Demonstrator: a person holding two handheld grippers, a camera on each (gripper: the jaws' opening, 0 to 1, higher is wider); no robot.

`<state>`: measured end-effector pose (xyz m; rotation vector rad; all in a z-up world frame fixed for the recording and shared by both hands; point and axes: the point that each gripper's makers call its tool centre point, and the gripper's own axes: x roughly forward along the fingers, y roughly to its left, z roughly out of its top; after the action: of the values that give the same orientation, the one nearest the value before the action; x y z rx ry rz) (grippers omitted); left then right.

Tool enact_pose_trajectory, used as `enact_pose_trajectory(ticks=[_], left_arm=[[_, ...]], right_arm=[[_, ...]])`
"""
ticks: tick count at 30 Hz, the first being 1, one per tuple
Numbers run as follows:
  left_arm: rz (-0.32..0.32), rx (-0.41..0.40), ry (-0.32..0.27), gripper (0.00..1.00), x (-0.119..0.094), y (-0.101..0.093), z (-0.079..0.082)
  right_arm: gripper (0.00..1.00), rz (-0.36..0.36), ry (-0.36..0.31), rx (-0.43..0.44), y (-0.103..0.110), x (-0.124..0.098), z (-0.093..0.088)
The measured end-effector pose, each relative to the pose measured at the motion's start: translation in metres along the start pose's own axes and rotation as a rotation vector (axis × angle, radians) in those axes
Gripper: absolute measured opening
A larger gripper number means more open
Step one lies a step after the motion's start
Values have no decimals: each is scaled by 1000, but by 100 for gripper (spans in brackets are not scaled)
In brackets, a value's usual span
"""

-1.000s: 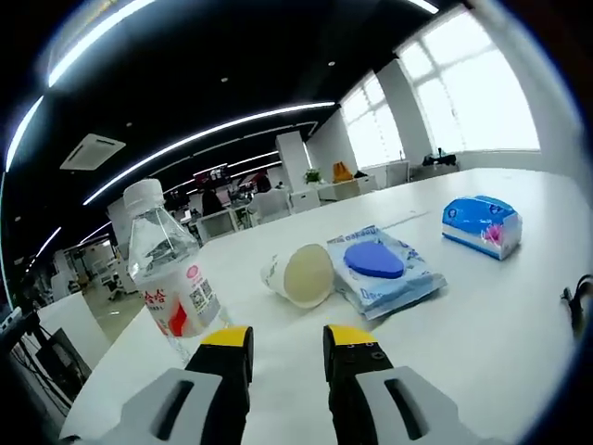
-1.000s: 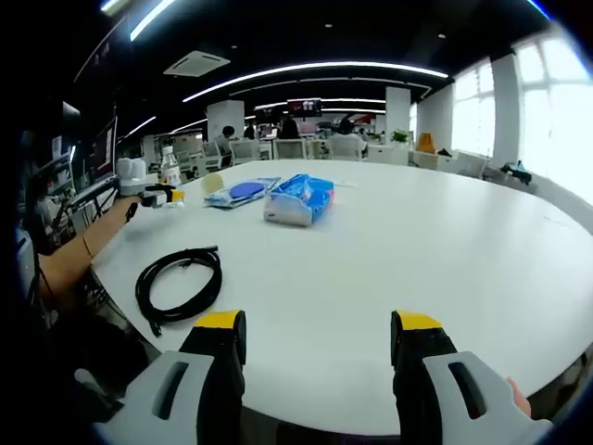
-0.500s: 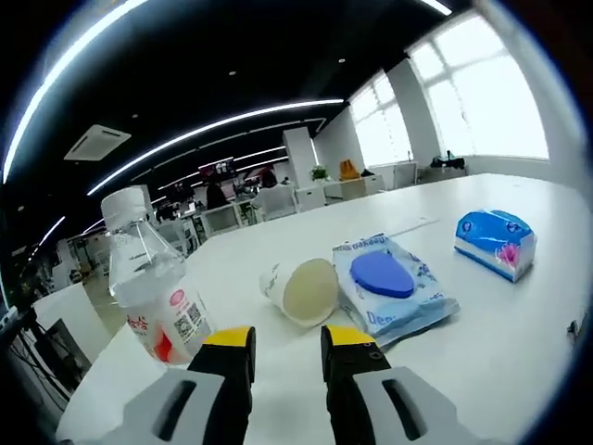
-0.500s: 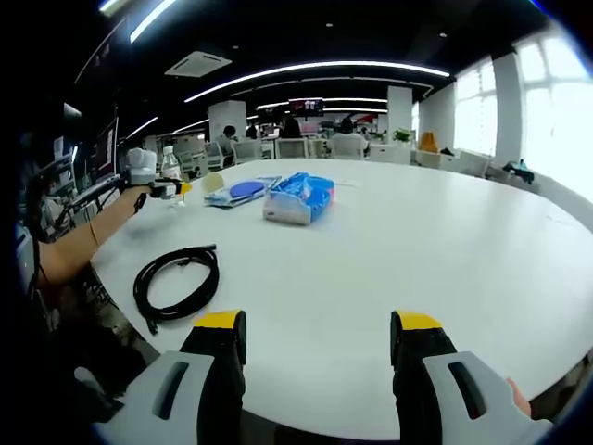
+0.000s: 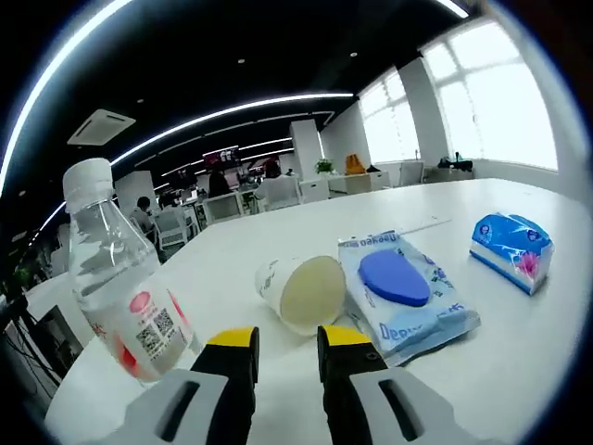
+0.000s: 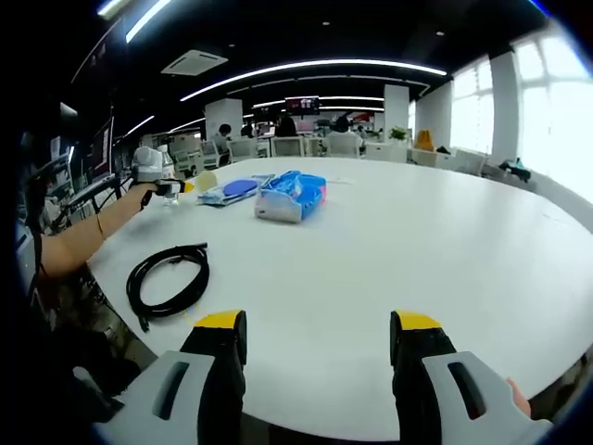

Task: Arrange the tabletop items into an orderly group along one side of the table until the central work area is clear of visible clutter.

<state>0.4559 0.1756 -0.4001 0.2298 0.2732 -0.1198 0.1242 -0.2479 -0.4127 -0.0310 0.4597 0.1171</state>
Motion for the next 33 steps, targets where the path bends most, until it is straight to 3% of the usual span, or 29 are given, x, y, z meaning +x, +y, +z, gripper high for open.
enact_pose_trajectory(ticks=[11, 21, 33], left_arm=[[1, -24, 33, 21, 19, 2, -5], [34, -20, 34, 20, 32, 5, 0], [28, -20, 51, 19, 34, 5, -4]], right_arm=[[59, -14, 5, 2, -6, 1, 0], [59, -28, 7, -1, -11, 4, 1], [59, -16, 16, -4, -8, 8, -1]])
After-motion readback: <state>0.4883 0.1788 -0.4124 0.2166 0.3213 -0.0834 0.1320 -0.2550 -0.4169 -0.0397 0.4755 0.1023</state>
